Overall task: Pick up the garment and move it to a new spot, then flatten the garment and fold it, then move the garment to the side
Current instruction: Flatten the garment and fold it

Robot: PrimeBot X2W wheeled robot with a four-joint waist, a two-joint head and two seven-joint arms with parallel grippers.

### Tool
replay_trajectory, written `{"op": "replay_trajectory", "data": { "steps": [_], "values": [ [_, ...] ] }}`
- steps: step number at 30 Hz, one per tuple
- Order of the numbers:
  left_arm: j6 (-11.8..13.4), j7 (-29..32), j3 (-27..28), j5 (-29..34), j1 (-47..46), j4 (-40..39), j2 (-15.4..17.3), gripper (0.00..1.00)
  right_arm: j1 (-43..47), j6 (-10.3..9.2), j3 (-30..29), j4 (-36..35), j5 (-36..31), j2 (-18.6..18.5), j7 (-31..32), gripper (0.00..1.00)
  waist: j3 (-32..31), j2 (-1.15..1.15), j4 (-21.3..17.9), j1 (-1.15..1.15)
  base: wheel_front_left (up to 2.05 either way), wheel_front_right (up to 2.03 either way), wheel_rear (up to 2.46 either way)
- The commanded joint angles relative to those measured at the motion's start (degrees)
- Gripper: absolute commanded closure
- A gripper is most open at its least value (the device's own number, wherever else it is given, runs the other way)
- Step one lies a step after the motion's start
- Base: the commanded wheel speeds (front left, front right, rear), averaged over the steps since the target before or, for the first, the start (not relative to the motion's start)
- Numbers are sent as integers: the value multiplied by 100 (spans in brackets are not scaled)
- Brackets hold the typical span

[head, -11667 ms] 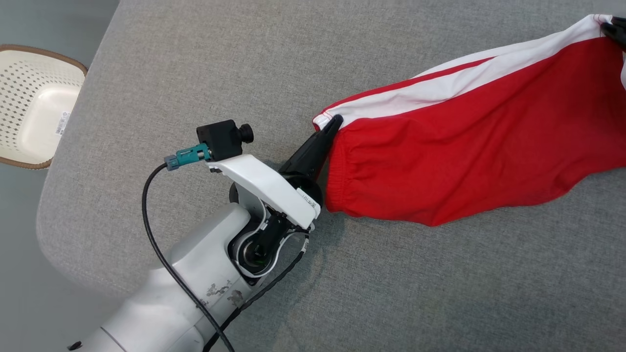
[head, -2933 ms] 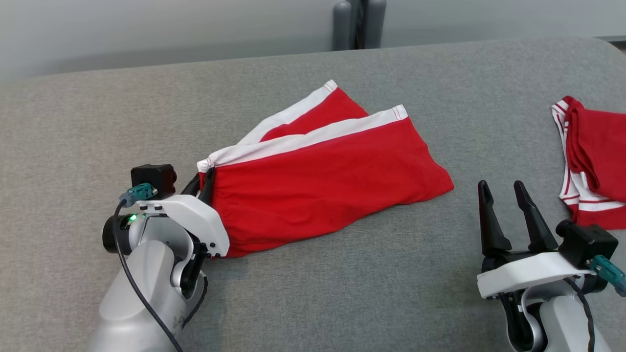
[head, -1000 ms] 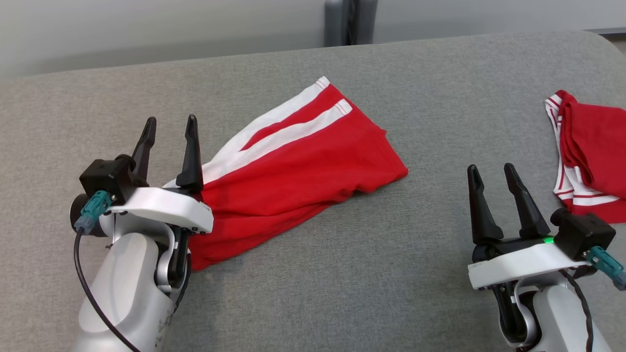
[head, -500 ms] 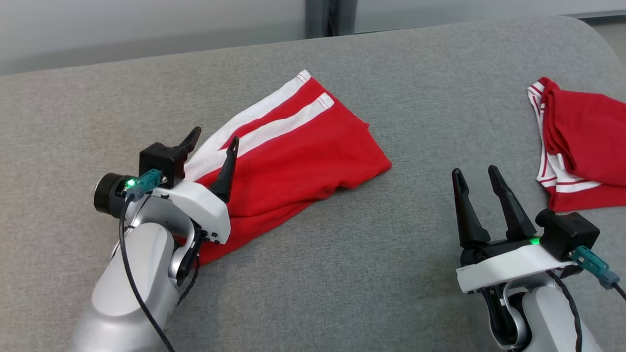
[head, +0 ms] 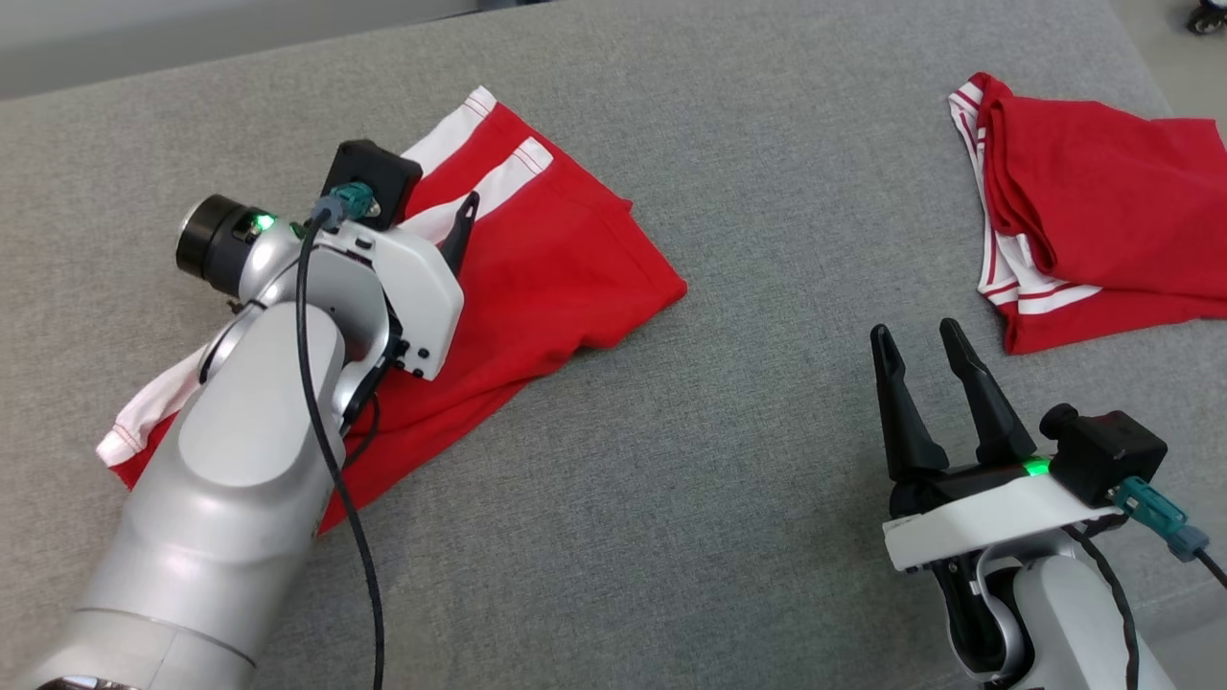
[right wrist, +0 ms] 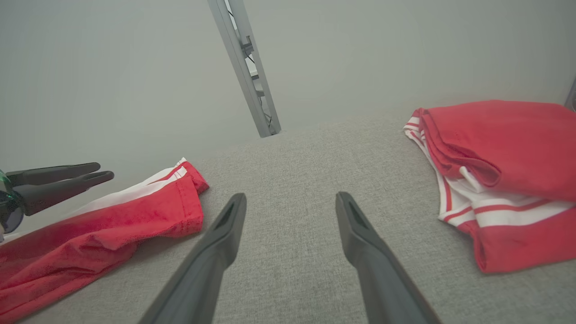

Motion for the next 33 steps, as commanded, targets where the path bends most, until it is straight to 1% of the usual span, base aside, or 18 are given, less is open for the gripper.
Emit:
{"op": "replay_trajectory", "data": {
  "steps": [1,7,11,19,31,32,33],
  "values": [
    [-9,73,-24,46,-213,108,-4,0,-104,0,-12,-19,34,-31,-24,0,139,0,-113,0,0,0,0],
    [-139,508,-301,131,-763,639,-3,0,-187,0,62,-27,112,-29,-24,0,353,0,-283,0,0,0,0],
    [-199,567,-402,132,-932,869,-10,0,-187,0,53,-32,146,-30,-24,0,403,0,-322,0,0,0,0],
    [-242,523,-544,74,-1109,1163,-41,0,-201,0,45,-8,163,-30,-24,0,450,0,-346,0,0,0,0],
    [-264,173,-749,32,-1227,1396,-158,0,-201,0,18,67,154,-30,-24,0,433,0,-280,0,0,0,0],
    [-268,167,-763,18,-1235,1422,-162,12,-206,0,21,73,154,-30,-24,0,431,0,-278,0,0,0,0],
    [-271,160,-778,0,-1244,1446,-163,40,-213,0,26,76,153,-30,-24,0,429,0,-279,0,0,0,0]
  ]
}}
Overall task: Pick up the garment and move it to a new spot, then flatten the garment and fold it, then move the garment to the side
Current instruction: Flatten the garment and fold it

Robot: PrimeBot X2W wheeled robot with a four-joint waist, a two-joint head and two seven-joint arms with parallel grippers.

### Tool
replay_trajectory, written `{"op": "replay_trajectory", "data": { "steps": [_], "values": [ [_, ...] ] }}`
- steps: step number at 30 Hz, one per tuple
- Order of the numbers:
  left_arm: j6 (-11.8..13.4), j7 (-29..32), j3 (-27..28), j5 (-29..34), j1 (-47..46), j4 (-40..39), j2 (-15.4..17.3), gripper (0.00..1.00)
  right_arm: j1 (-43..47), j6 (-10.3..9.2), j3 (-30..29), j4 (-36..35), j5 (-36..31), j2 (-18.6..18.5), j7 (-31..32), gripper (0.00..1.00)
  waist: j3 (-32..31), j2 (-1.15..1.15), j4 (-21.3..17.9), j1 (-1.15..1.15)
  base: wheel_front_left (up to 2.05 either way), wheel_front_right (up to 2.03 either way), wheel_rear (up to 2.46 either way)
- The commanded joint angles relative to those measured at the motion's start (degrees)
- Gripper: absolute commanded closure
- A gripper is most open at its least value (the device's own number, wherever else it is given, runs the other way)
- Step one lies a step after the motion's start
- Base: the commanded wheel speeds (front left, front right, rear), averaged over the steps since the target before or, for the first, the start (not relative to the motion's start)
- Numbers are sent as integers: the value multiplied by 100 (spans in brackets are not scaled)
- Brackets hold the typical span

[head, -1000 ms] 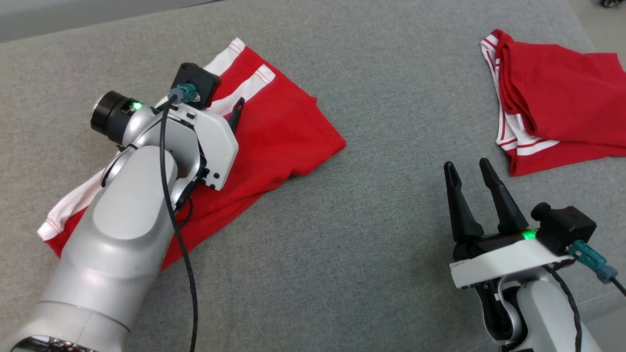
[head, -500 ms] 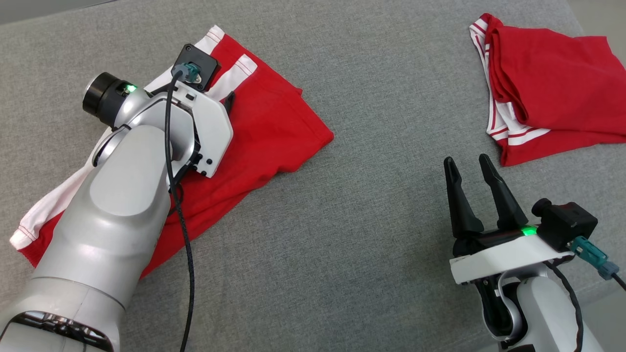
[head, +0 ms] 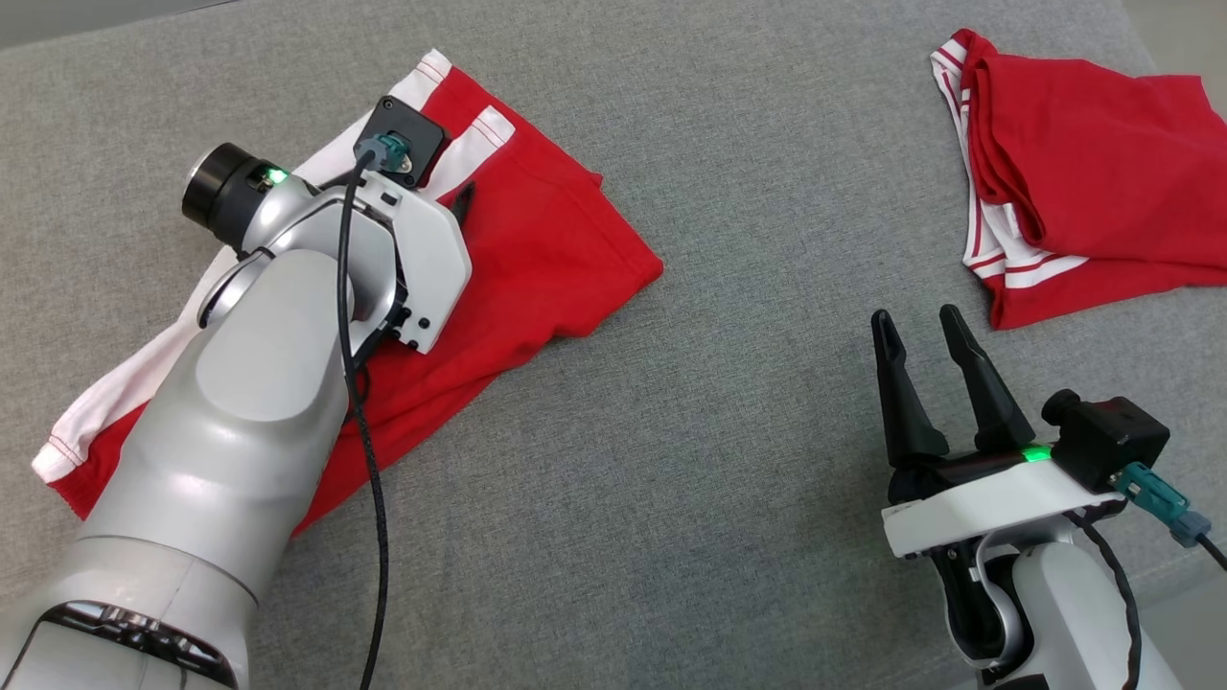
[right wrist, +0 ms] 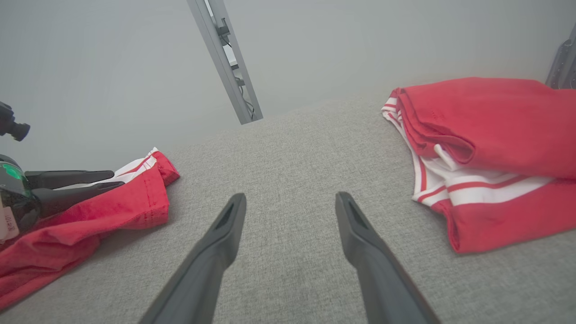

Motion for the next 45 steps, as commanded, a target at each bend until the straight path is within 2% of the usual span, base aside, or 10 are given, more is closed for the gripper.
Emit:
{"op": "replay_trajectory", "data": {
  "steps": [1,5,7,14,25,34,37,39,40,45],
  "values": [
    [-22,-14,-22,-48,-120,58,8,56,-32,0,0,18,2,-30,-24,0,-5,0,-1,0,0,0,0],
    [-40,17,-75,-124,-143,139,-5,93,-62,0,15,45,1,-30,-24,0,-12,0,-11,0,0,0,0],
    [-42,11,-98,-157,-160,168,-6,100,-69,0,19,57,7,-30,-24,0,-17,0,-15,0,0,0,0],
    [-31,-55,-133,-261,-213,264,3,100,-72,0,21,90,9,-30,-25,0,-42,0,-10,0,0,0,0],
    [324,-449,106,-449,-420,323,7,100,-76,0,59,107,25,-30,-24,0,-71,0,-49,0,0,0,0],
    [587,-502,211,-520,-658,636,200,100,-79,0,100,76,81,-30,-24,0,-17,0,-158,0,0,0,0],
    [517,-512,167,-524,-677,739,210,100,-75,0,95,69,82,-30,-24,0,-1,0,-167,0,0,0,0],
    [484,-577,169,-556,-671,782,179,15,-71,0,79,69,80,-30,-24,0,4,0,-153,0,0,0,0],
    [440,-608,112,-522,-655,802,165,0,-71,0,76,72,80,-30,-24,0,5,0,-140,0,0,0,0],
    [539,-954,143,-612,-576,864,36,0,-102,0,87,112,28,-30,-24,0,-15,0,-3,0,0,0,0]
  ]
}}
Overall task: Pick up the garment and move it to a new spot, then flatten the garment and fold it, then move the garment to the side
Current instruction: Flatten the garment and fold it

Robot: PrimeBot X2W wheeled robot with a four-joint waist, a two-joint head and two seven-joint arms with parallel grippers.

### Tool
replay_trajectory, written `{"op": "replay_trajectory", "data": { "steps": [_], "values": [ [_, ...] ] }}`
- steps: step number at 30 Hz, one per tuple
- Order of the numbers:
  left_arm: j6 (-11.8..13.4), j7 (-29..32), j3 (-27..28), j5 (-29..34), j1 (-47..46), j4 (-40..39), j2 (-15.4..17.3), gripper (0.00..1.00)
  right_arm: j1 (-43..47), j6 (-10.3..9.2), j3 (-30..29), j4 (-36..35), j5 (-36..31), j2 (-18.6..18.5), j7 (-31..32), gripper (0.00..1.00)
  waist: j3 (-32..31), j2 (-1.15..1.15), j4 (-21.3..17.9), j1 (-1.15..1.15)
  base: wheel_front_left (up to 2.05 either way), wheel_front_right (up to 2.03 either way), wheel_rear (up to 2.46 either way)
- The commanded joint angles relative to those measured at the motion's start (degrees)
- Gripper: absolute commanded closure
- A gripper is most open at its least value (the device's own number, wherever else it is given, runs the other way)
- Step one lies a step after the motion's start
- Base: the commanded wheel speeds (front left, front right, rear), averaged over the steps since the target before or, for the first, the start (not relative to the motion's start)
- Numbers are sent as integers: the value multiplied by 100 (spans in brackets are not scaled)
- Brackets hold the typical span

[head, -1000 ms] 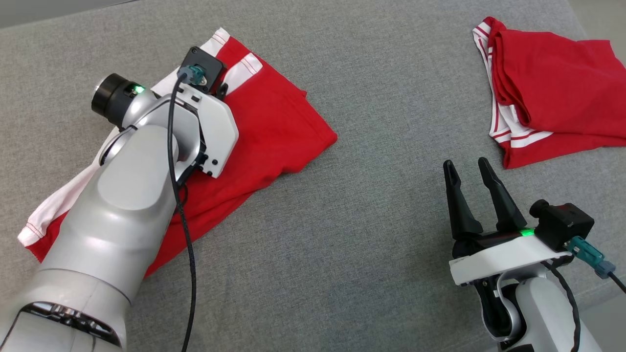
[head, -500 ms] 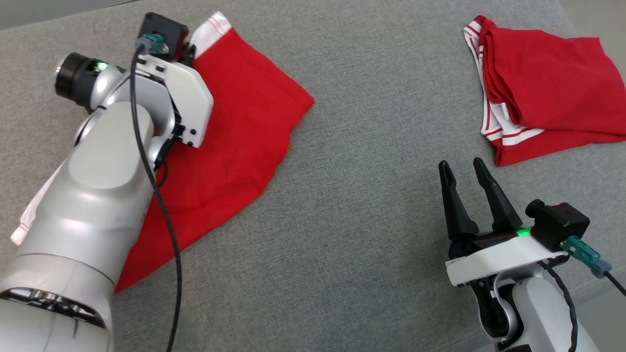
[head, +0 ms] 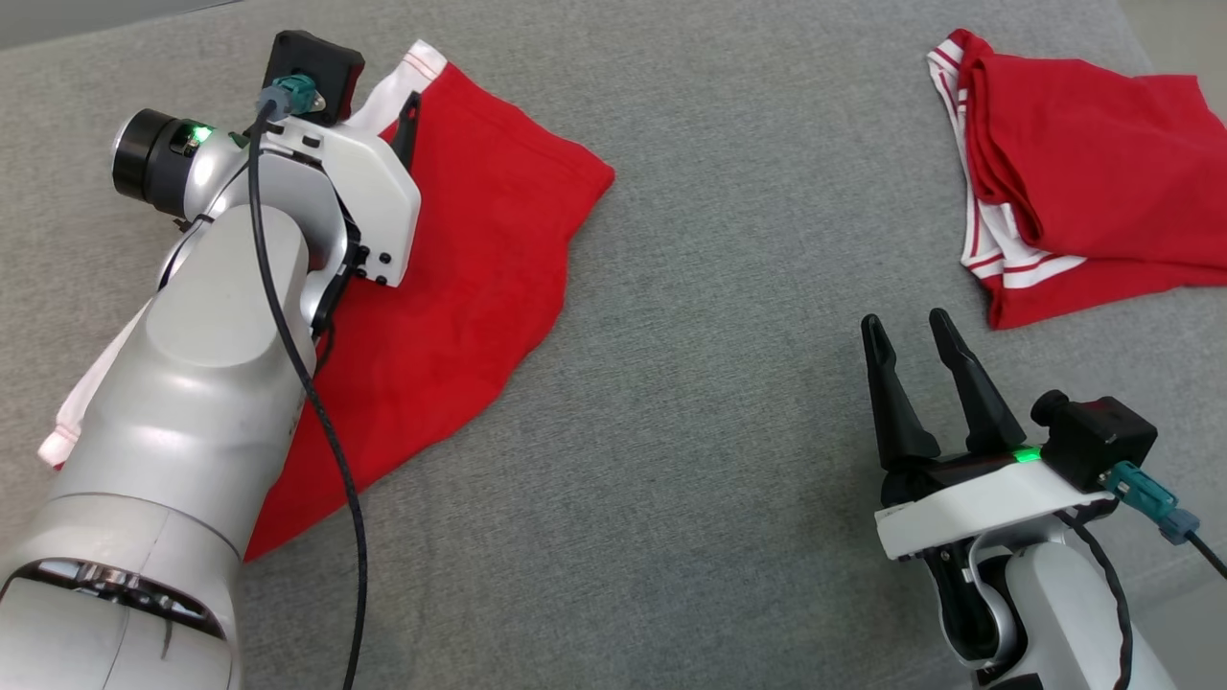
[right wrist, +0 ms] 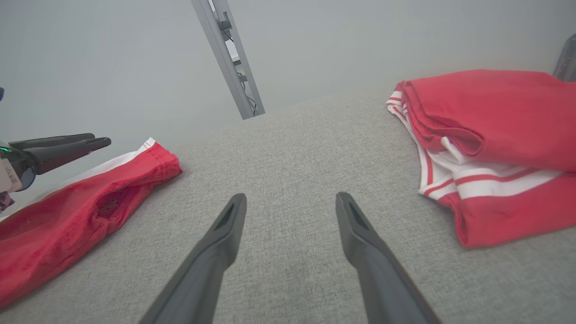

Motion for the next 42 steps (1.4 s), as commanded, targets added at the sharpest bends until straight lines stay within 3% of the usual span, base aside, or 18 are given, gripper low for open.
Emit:
{"op": "replay_trajectory", "data": {
  "steps": [1,8,13,18,21,24,30,34,39,42],
  "values": [
    [71,-150,45,-54,1,-3,16,0,-77,0,-29,20,-27,-31,-24,0,-34,0,78,0,0,0,0],
    [268,-1052,276,-264,171,-99,20,0,-40,0,-163,-2,-156,-32,-24,0,-381,0,428,0,0,0,0],
    [311,-1370,709,-624,537,-563,116,0,68,0,-425,-110,-325,-33,-24,0,-774,0,796,0,0,0,0],
    [571,-1395,1235,-655,1489,-1896,468,0,174,0,-638,-194,-436,-105,-24,0,-1189,0,1164,0,0,0,0],
    [827,-1393,1617,-430,2702,-3311,688,0,300,0,-733,-280,-480,-210,-24,0,-1476,0,1432,0,0,0,0],
    [872,-1392,1736,-376,3378,-3824,707,0,335,0,-723,-327,-517,-299,-25,0,-1585,0,1559,0,0,0,0],
    [965,-1394,2185,-288,4881,-5041,351,0,451,0,-616,-412,-623,-523,-24,0,-1812,0,1909,0,0,0,0],
    [893,-1394,2537,-120,5554,-5551,-3,0,527,0,-587,-428,-584,-556,-24,0,-1896,0,2068,0,0,0,0],
    [691,-1394,2698,264,6107,-5792,-269,0,637,0,-516,-291,-483,-525,-24,0,-1935,0,2170,0,0,0,0],
    [645,-1394,2853,154,6281,-5692,-378,0,645,0,-474,-157,-454,-547,-25,0,-1946,0,2197,0,0,0,0]
  ]
}}
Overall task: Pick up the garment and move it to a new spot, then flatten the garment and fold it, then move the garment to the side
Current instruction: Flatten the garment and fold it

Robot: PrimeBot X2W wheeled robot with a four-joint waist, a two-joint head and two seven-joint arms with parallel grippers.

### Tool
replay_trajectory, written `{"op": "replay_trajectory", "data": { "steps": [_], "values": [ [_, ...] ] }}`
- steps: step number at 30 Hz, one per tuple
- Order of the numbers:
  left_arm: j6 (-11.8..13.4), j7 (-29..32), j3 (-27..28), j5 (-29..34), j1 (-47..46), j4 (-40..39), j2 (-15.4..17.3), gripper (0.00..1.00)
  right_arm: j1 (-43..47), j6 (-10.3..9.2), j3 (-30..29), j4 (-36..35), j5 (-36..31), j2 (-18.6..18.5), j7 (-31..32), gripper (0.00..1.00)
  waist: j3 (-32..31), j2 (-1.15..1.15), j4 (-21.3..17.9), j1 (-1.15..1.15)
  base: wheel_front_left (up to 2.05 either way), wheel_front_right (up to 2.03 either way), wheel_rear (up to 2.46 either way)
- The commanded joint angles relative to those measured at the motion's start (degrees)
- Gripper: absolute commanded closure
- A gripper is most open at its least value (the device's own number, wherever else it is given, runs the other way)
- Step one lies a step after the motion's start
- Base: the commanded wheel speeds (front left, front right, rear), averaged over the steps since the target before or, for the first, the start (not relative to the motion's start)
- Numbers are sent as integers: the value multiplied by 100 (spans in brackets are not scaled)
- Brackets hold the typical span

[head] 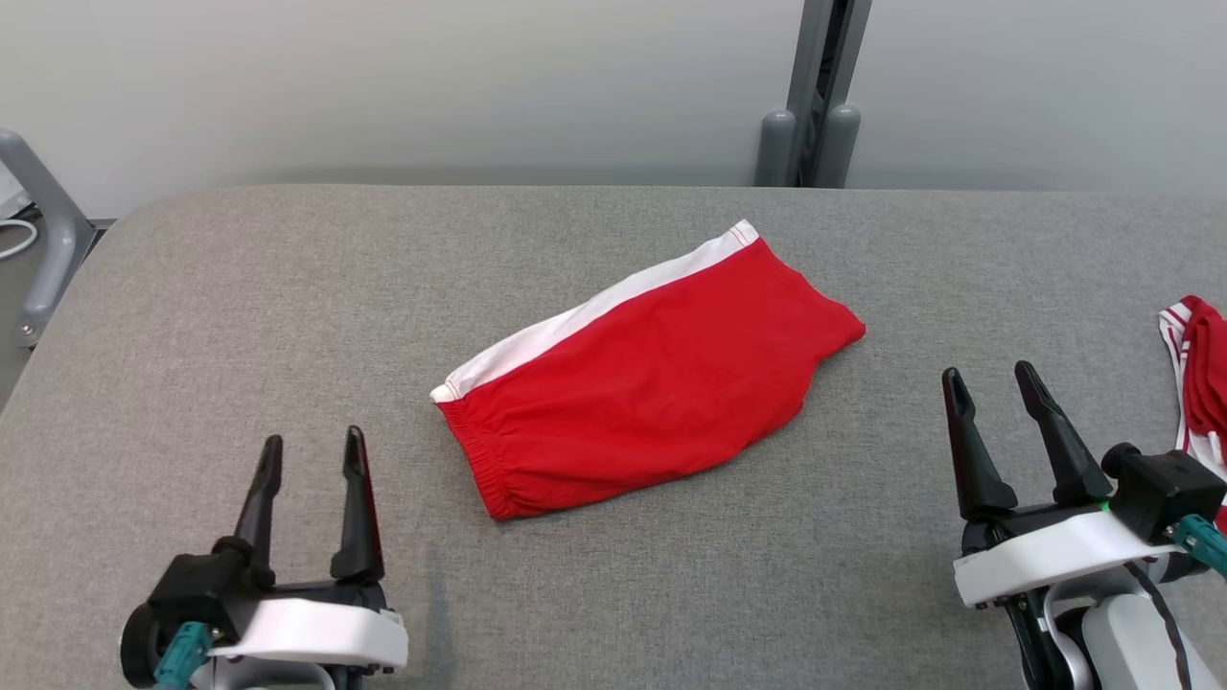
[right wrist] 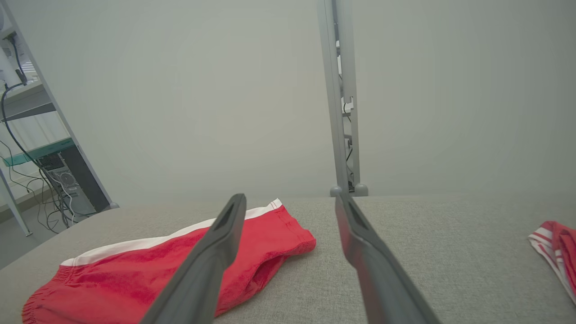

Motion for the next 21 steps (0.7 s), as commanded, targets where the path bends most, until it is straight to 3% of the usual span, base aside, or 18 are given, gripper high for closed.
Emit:
{"op": "replay_trajectory", "data": {
  "steps": [1,10,16,21],
  "values": [
    [-77,-6,-21,108,47,56,10,0,10,0,1,65,-12,-65,-25,0,6,0,11,0,0,0,0],
    [-99,-6,-223,261,-50,150,-14,0,-115,0,21,257,124,-62,12,0,31,0,64,0,0,0,0],
    [-68,-6,-388,250,-111,208,-20,0,-291,1,207,457,1511,60,1044,0,168,0,103,0,0,0,0],
    [-70,-6,-582,185,-212,259,-20,0,-562,1,-142,802,2449,199,1866,0,329,0,285,0,0,0,0]
  ]
}}
